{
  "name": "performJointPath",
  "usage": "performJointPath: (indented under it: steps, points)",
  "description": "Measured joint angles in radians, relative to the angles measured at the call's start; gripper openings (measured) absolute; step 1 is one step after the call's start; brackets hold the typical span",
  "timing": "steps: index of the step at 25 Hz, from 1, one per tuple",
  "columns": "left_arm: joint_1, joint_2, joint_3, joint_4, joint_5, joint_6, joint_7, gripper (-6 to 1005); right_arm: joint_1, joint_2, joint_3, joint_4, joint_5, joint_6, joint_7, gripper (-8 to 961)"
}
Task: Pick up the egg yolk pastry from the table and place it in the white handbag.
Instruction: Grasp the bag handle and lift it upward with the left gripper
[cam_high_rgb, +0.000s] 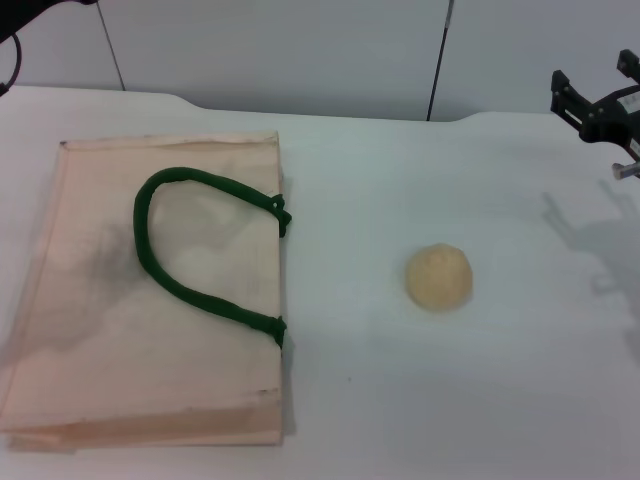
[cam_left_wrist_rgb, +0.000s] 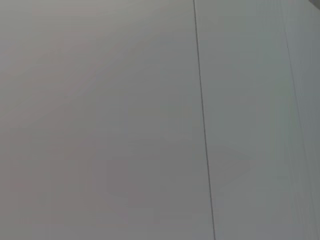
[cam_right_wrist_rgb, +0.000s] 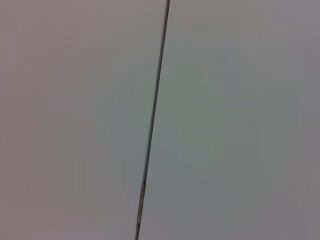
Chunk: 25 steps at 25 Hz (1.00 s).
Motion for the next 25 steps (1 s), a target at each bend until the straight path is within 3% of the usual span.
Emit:
performJointPath:
  steps: [11, 21, 25]
  points:
    - [0.0, 0.002, 0.0, 0.006, 0.024, -0.003, 0.004, 350, 0.0, 0.0, 0.0, -0.003, 0.0, 0.0, 0.001, 835]
    - [0.003, 0.002, -0.002, 0.01, 0.027, -0.004, -0.001, 360, 0.0, 0.0, 0.0, 0.0, 0.0, -0.01, 0.001, 836]
    - [0.01, 0.003, -0.002, 0.072, 0.075, -0.005, -0.079, 363, -0.001, 0.0, -0.005, 0.029, 0.0, -0.077, 0.002, 837]
